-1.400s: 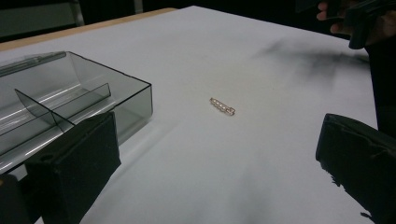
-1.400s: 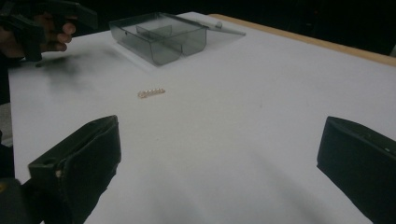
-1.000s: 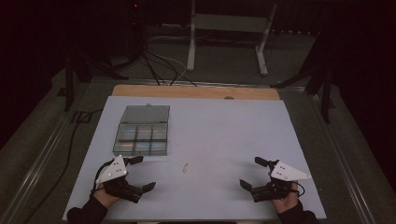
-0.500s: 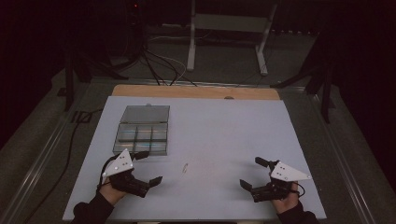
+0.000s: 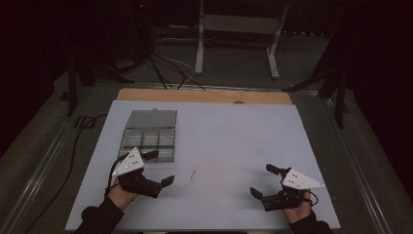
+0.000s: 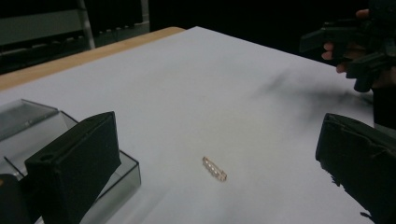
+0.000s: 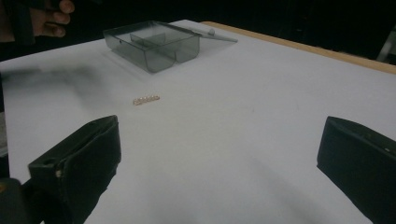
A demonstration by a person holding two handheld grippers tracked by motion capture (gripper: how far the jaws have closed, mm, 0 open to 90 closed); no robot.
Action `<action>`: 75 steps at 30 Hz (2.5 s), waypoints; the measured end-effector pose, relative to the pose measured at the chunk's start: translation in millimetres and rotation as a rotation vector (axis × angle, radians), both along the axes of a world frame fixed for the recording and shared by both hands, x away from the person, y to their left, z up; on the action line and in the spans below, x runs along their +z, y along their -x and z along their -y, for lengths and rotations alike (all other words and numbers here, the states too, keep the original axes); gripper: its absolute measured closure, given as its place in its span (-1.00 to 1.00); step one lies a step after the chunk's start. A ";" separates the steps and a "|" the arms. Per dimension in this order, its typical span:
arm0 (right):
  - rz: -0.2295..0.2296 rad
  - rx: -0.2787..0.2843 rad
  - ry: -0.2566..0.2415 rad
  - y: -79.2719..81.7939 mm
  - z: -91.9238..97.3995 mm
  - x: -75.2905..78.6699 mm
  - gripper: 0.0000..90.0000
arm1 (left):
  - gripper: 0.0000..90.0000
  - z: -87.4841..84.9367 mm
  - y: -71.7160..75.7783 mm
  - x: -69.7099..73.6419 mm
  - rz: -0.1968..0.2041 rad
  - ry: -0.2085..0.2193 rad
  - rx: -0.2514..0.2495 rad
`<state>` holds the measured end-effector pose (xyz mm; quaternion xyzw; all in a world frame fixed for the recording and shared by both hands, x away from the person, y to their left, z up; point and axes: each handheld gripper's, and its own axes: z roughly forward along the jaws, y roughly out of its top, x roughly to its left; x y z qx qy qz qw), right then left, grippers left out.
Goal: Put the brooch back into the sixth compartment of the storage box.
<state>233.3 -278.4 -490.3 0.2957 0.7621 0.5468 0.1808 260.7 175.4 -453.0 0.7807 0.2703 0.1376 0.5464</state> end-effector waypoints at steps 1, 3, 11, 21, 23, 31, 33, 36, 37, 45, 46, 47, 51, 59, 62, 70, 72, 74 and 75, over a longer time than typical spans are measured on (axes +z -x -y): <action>-0.001 0.000 0.002 0.0 -0.1 -0.2 -1.00 | -0.97 1.3 -0.5 0.4 0.001 0.005 -0.002; -0.002 0.000 0.001 -0.1 0.0 -0.1 -1.00 | -0.97 4.3 -2.0 0.8 -0.010 0.015 0.002; -0.003 0.004 0.002 0.3 -0.5 0.2 -1.00 | -0.97 20.2 -5.9 -3.0 -0.012 -0.005 0.014; -0.006 0.005 -0.001 0.8 0.3 0.5 -1.00 | -0.97 43.8 -7.8 -11.5 -0.035 -0.020 0.023; -0.006 0.006 0.000 0.7 0.3 0.4 -1.00 | -0.97 47.1 -8.0 -13.2 -0.040 -0.023 0.023; -0.006 0.004 0.002 0.7 0.3 0.4 -1.00 | -0.97 57.2 -7.0 -16.4 -0.043 -0.034 0.068; -0.005 0.005 0.002 1.0 0.2 0.6 -1.00 | -0.97 59.3 -7.0 -17.5 -0.049 -0.037 0.084; -0.006 0.004 0.001 0.6 0.5 0.4 -1.00 | -0.97 62.3 -6.1 -19.3 -0.041 -0.041 0.115; -0.006 0.003 0.002 0.6 0.5 0.4 -1.00 | -0.97 63.2 -5.7 -19.5 -0.042 -0.037 0.118; -0.004 0.005 0.003 1.1 0.4 0.8 -1.00 | -0.97 71.5 -5.5 -22.0 -0.058 -0.055 0.186; -0.004 0.004 0.003 1.1 0.4 0.9 -1.00 | -0.95 72.0 -5.3 -22.3 -0.059 -0.055 0.189; -0.004 0.004 0.003 1.1 0.5 0.9 -1.00 | -0.93 72.5 -5.0 -22.8 -0.068 -0.050 0.191; -0.007 0.004 0.004 0.9 0.5 0.7 -1.00 | -0.92 76.0 -4.6 -26.0 -0.097 -0.060 0.193; -0.007 0.004 0.004 1.0 0.6 0.8 -1.00 | -0.91 81.7 -3.6 -29.2 -0.103 -0.090 0.224; -0.008 0.004 0.000 0.9 0.9 0.9 -1.00 | -0.91 84.6 -2.7 -31.9 -0.111 -0.106 0.242; -0.007 0.002 0.002 1.1 0.9 1.1 -1.00 | -0.83 86.2 -3.8 -35.0 -0.138 -0.132 0.285; -0.008 0.002 0.003 1.0 1.0 1.0 -1.00 | -0.82 86.8 -4.9 -36.3 -0.161 -0.130 0.295; -0.008 0.002 0.001 1.0 1.0 1.1 -1.00 | -0.81 87.9 -5.9 -37.7 -0.178 -0.138 0.289; -0.007 0.000 0.000 1.3 1.1 1.5 -1.00 | -0.81 88.4 -6.1 -38.3 -0.183 -0.145 0.286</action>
